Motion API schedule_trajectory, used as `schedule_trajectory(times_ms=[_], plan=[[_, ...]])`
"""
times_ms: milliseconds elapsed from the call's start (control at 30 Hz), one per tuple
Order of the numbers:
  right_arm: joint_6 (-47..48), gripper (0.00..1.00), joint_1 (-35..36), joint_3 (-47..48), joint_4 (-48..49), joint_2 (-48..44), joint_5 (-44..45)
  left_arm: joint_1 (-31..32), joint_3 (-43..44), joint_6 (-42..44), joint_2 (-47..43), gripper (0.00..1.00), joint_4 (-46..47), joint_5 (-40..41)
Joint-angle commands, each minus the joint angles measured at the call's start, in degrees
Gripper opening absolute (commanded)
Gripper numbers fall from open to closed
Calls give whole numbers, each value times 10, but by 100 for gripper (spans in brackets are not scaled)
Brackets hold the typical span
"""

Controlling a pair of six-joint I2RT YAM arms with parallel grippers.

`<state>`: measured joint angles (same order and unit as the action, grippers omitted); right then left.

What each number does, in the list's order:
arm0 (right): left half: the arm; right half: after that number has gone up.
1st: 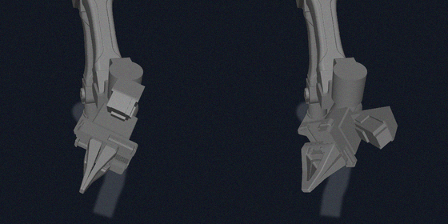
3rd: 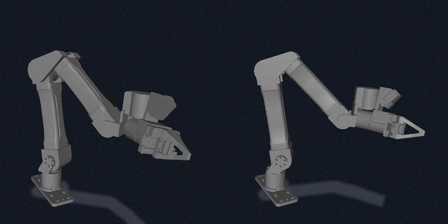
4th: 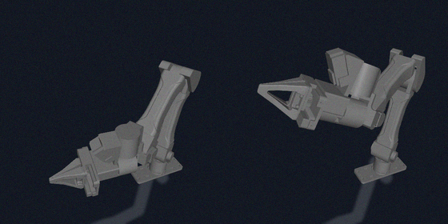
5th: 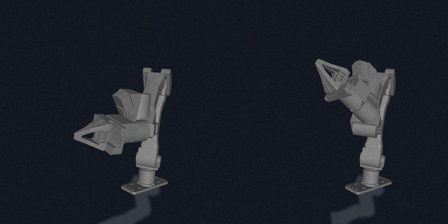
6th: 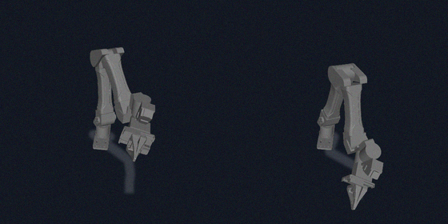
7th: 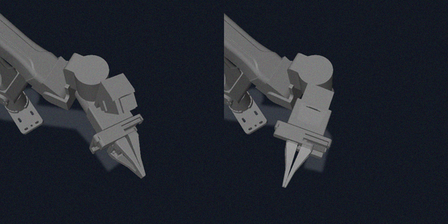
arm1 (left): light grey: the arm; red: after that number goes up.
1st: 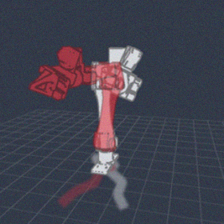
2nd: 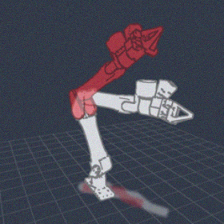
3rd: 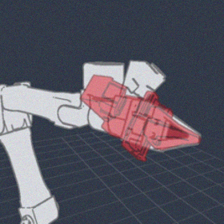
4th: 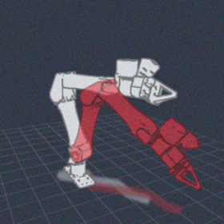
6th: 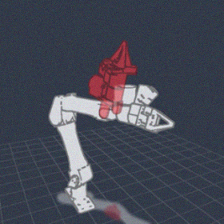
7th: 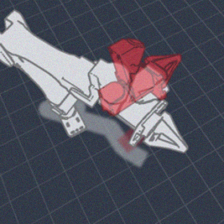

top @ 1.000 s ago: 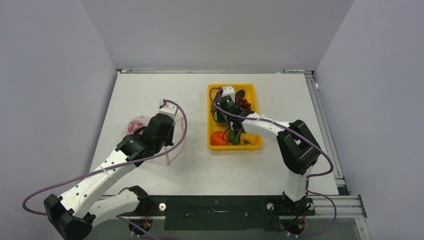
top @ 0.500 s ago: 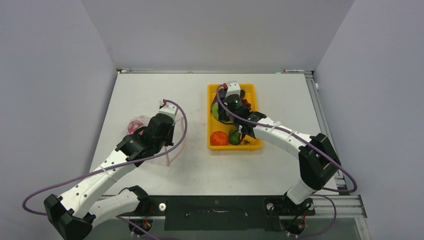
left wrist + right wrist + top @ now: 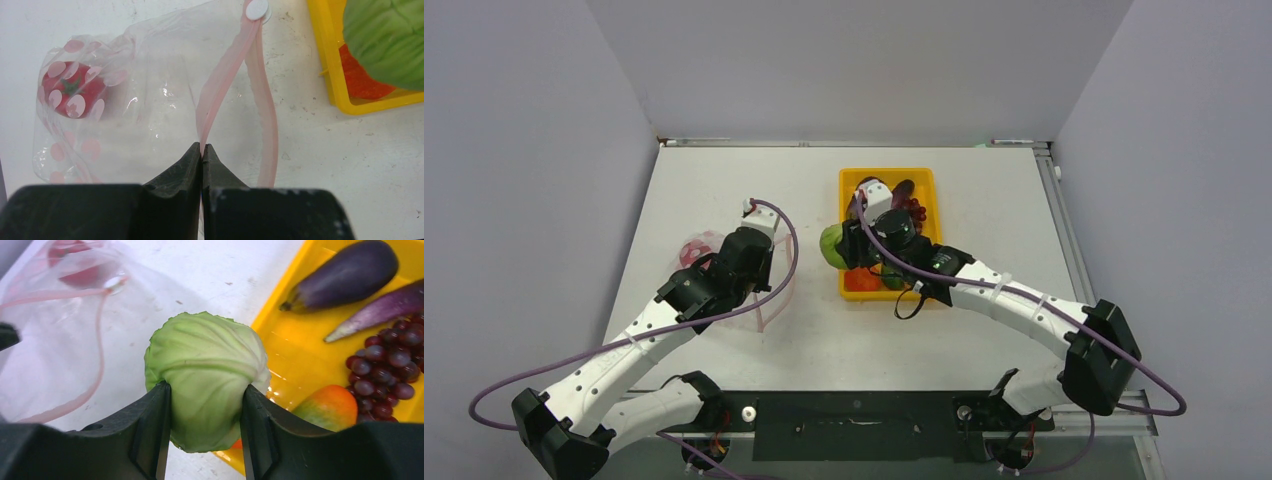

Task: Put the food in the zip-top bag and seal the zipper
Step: Place the fake vegetable in the zipper food storage bag.

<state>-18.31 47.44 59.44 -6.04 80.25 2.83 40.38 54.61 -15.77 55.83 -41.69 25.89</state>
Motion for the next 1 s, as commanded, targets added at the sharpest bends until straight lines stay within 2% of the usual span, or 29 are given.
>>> schedule_trajectory(times_ms=[0,367,967], plan=[[17,19,37,2,42,-37,-44,-2,3,2,-5,0,28,0],[-14,20,58,-15,100,-42,-136,-2,3,2,-8,0,29,-3],[-30,20,99,22,131,30,-152,-2,3,2,-15,0,31,-9]])
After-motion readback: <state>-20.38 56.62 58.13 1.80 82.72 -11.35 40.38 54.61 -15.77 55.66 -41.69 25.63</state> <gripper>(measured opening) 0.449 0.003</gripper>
